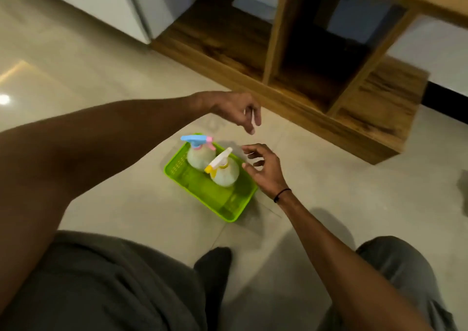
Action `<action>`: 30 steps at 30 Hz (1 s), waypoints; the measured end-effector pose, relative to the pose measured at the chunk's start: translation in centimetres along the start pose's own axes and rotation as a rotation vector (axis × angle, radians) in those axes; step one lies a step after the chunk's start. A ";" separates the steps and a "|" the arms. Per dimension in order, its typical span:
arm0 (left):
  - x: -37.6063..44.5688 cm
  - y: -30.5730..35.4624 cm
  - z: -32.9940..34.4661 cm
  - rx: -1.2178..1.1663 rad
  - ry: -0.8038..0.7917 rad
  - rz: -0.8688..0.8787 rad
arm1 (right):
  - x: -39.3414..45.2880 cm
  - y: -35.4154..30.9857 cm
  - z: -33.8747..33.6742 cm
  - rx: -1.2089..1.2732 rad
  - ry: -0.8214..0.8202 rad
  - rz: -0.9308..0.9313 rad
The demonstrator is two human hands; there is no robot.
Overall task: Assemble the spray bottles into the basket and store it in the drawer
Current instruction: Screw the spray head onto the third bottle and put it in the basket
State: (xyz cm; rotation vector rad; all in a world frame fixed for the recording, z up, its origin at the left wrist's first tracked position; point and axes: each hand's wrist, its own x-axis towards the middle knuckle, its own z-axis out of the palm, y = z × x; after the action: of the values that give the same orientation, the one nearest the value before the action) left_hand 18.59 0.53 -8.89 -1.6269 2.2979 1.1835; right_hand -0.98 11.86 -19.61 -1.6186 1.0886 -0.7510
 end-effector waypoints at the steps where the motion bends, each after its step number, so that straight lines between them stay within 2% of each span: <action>1: 0.9 1.1 0.0 0.030 -0.027 0.027 | -0.2 -0.2 -1.1 -0.001 0.043 -0.003; 5: 3.8 5.7 0.3 0.137 -0.176 0.124 | -0.5 -0.4 -6.0 0.013 0.164 0.080; 14: 12.0 18.4 1.7 0.254 -0.268 0.284 | -2.3 1.0 -17.7 -0.017 0.436 0.206; 25: 23.9 28.8 9.0 0.033 -0.279 0.318 | -5.7 7.7 -30.8 -0.073 0.619 0.350; 30: 28.5 32.4 12.0 -0.060 -0.233 0.303 | -6.9 11.3 -36.8 -0.017 0.672 0.401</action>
State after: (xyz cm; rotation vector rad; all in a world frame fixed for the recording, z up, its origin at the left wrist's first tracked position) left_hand -24.85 -9.43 -13.56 -1.1103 2.4313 1.4273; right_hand -38.98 2.75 -18.99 -1.1122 1.8311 -1.0376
